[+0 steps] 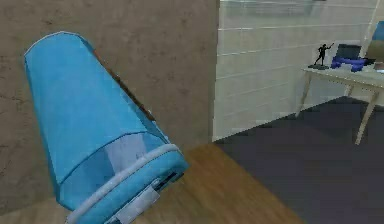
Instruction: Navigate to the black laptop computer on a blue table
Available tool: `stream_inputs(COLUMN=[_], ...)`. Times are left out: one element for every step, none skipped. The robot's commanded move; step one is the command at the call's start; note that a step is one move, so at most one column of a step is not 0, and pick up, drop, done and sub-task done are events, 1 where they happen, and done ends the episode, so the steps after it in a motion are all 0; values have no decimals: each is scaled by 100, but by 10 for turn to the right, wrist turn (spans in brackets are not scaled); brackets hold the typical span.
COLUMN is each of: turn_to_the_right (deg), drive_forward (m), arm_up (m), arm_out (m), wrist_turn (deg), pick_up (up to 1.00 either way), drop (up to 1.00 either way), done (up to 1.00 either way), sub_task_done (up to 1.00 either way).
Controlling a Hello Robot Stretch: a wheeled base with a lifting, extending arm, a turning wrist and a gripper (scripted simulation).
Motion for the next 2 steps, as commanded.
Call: stream_inputs(turn_to_the_right=[450, 120], drive_forward=[0, 0], arm_up=[0, 0], arm_out=[0, 0], wrist_turn=[0, 0], pick_up=[0, 0], drop=[0, 0], done=[0, 0], sub_task_done=[0, 0])
